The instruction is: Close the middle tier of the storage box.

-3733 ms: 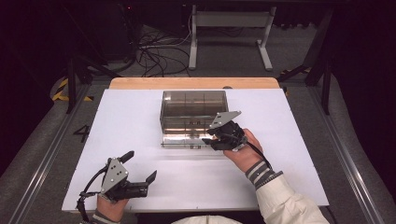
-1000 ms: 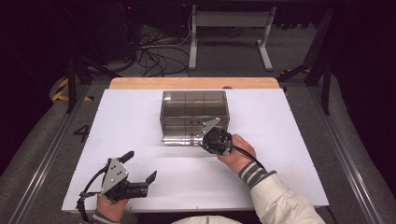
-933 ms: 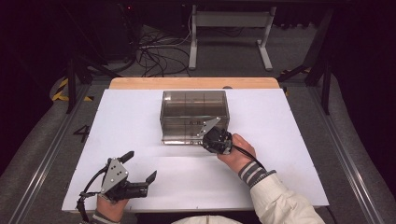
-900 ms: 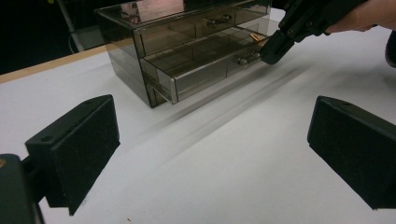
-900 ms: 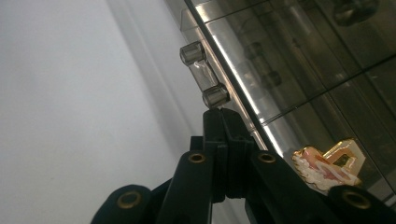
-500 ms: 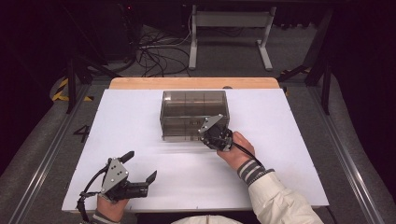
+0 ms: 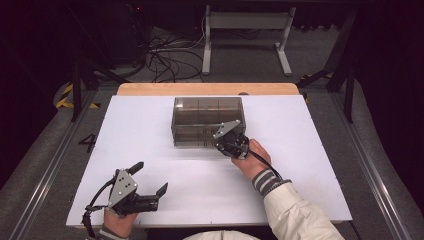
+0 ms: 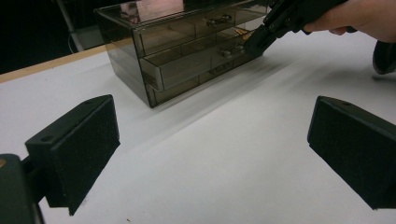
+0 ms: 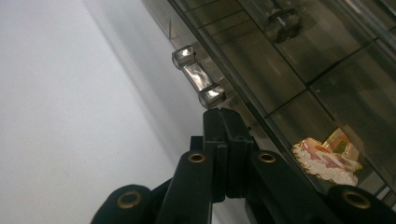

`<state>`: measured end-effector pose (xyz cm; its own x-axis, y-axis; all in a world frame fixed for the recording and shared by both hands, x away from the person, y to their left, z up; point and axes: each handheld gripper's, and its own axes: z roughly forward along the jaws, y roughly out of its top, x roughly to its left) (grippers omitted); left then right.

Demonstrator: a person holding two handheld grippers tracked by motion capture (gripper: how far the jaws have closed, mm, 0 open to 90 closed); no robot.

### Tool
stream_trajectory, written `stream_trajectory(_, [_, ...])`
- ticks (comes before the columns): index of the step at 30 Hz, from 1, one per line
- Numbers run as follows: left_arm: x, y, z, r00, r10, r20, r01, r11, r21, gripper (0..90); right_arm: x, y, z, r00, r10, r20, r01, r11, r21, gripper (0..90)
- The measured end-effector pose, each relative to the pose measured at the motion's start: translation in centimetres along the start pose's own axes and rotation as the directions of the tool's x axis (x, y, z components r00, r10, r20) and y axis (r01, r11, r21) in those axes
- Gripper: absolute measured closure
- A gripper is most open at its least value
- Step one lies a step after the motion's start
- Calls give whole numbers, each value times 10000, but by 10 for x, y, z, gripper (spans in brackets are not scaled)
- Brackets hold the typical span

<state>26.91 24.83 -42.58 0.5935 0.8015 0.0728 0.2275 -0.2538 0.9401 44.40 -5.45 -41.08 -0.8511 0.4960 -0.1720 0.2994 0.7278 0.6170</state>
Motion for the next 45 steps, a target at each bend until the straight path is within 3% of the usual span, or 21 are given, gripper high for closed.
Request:
stream_trajectory(32, [0,0,1,10000,47,23,-47,10000,-40,29,-9,2,12,9925,799,930,-737,9949,-683,900])
stream_trajectory(42, [0,0,1,10000,-25,49,25,10000,-49,29,-7,2,12,9908,809,1081,-733,9947,-721,900])
stream_trajectory(45, [0,0,2,10000,-15,73,15,10000,-4,29,-5,2,9,9931,746,905,-686,9953,-684,900])
